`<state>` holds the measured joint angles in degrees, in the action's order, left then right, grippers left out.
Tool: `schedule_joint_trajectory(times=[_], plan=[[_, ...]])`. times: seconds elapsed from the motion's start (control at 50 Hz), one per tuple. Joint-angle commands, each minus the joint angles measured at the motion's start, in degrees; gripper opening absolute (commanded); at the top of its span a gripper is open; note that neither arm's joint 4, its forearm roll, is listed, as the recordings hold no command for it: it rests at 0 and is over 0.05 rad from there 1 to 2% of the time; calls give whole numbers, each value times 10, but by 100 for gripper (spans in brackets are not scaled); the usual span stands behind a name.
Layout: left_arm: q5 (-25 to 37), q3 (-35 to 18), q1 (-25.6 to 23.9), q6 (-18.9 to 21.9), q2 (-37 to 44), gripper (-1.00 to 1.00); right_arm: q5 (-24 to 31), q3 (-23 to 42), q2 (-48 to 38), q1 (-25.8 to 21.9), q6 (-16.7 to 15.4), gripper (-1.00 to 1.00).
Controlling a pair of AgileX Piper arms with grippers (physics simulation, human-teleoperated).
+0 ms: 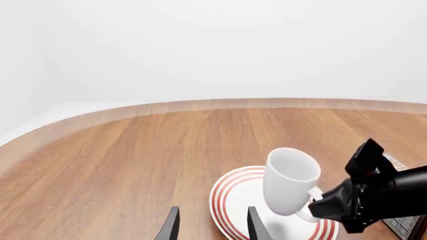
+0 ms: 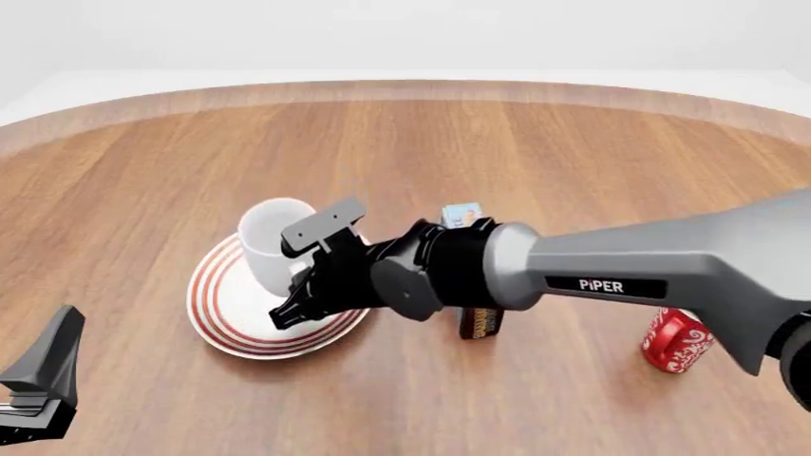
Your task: Pick up the white mug and put it on the plate, and put the chocolate pudding to the right of the plate.
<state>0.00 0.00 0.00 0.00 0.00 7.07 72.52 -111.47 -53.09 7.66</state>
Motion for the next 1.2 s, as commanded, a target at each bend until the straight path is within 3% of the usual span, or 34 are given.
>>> schedule_joint_trajectory(times=[0.02, 1.2], plan=[[0, 0, 0, 0, 0, 100, -2, 3, -8, -1, 7, -100], [0, 0, 0, 0, 0, 100, -1, 9, -40, -11, 21, -100]])
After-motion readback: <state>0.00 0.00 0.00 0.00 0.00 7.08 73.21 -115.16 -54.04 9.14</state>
